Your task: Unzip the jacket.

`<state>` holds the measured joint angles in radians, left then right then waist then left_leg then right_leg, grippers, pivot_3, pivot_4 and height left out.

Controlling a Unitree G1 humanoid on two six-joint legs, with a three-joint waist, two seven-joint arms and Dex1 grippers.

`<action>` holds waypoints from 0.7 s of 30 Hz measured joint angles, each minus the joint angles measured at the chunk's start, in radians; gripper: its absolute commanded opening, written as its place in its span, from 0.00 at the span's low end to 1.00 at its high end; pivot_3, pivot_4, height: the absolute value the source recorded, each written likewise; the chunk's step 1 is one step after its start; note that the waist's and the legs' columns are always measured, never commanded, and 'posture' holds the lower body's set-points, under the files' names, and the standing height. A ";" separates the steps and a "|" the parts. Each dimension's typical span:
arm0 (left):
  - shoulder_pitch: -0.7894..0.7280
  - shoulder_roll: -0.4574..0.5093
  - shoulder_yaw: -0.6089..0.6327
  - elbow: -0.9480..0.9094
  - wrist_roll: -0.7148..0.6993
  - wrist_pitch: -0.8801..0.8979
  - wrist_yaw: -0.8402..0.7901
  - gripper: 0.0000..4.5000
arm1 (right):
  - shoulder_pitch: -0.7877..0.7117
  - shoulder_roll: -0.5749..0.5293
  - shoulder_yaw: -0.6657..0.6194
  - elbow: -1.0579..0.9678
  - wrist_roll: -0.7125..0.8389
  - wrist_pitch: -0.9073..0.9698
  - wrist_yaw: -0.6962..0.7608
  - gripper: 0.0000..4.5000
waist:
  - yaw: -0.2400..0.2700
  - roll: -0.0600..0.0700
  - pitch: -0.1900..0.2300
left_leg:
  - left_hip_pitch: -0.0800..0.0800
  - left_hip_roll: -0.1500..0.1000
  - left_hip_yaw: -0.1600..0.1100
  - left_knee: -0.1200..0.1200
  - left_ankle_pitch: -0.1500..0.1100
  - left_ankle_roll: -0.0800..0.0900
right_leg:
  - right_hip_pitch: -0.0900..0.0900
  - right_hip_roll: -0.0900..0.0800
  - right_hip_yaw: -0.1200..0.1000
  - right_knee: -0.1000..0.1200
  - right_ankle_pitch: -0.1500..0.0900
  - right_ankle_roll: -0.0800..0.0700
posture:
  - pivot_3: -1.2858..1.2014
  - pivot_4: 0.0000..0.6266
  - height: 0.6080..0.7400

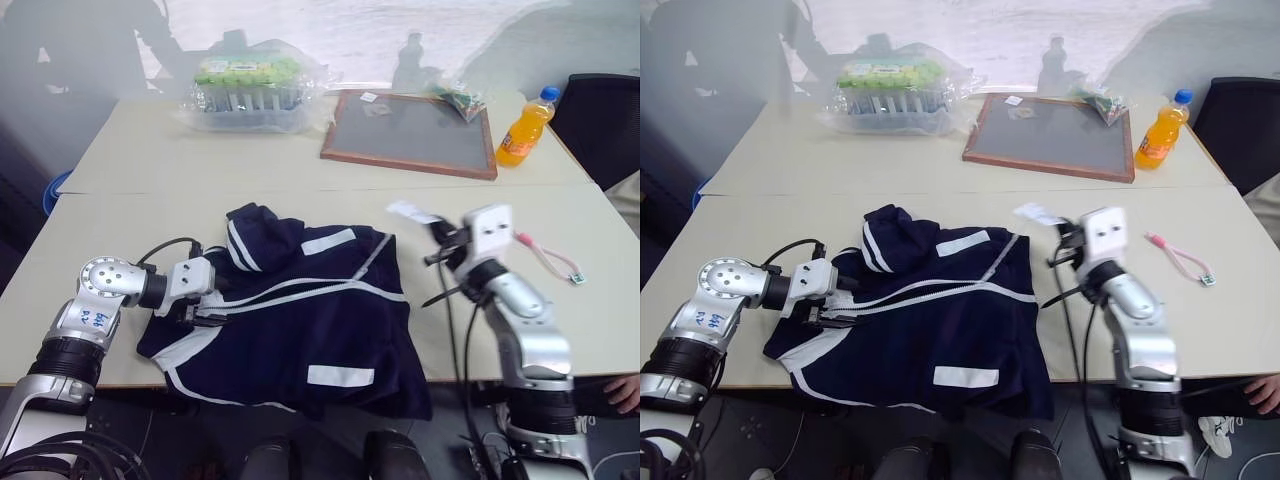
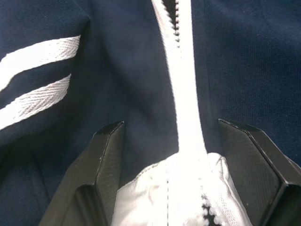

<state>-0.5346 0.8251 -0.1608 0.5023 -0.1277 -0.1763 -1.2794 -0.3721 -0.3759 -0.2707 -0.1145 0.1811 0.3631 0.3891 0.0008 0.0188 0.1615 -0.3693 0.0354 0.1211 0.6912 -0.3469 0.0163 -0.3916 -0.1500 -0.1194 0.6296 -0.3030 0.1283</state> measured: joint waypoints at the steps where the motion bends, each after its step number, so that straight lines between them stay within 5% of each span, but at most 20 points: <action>1: -0.002 0.000 -0.002 0.001 0.000 -0.001 0.000 0.73 | -0.009 -0.030 -0.030 0.029 0.009 0.001 -0.002 0.01 | 0.000 0.000 0.000 | 0.000 0.000 0.000 0.000 0.000 0.000 | 0.000 0.000 0.000 0.000 0.000 0.000 | 0.52 0.24 1.00; 8: -0.005 0.000 -0.003 0.023 0.003 -0.012 0.000 0.73 | -0.041 -0.184 -0.167 0.257 0.033 -0.035 0.004 0.01 | -0.006 0.004 -0.002 | 0.003 0.000 0.001 -0.004 0.001 0.000 | 0.000 0.000 0.003 -0.001 0.000 0.000 | 0.52 0.24 1.00; 16: 0.006 -0.006 0.027 -0.013 -0.014 0.088 0.001 0.73 | -0.093 -0.330 0.053 0.399 -0.042 -0.154 0.228 0.01 | -0.005 0.005 -0.003 | 0.001 -0.001 0.001 -0.005 0.001 0.001 | -0.002 0.000 0.003 -0.002 0.000 0.000 | 0.52 0.24 1.00; 21: 0.023 0.039 0.081 -0.112 -0.082 0.304 -0.014 0.91 | -0.185 -0.528 0.216 0.603 -0.115 -0.330 0.562 0.28 | -0.009 -0.005 0.005 | -0.003 0.000 0.002 -0.007 0.001 0.001 | -0.006 0.000 0.002 -0.004 0.000 0.000 | 0.52 0.24 1.00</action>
<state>-0.5113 0.8644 -0.0803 0.3899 -0.2099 0.1278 -1.2929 -0.5571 -0.9037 -0.0543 0.4888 0.0657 0.0326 0.9508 -0.0081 0.0142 0.1665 -0.3726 0.0349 0.1227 0.6841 -0.3455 0.0170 -0.3977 -0.1500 -0.1170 0.6256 -0.3029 0.1286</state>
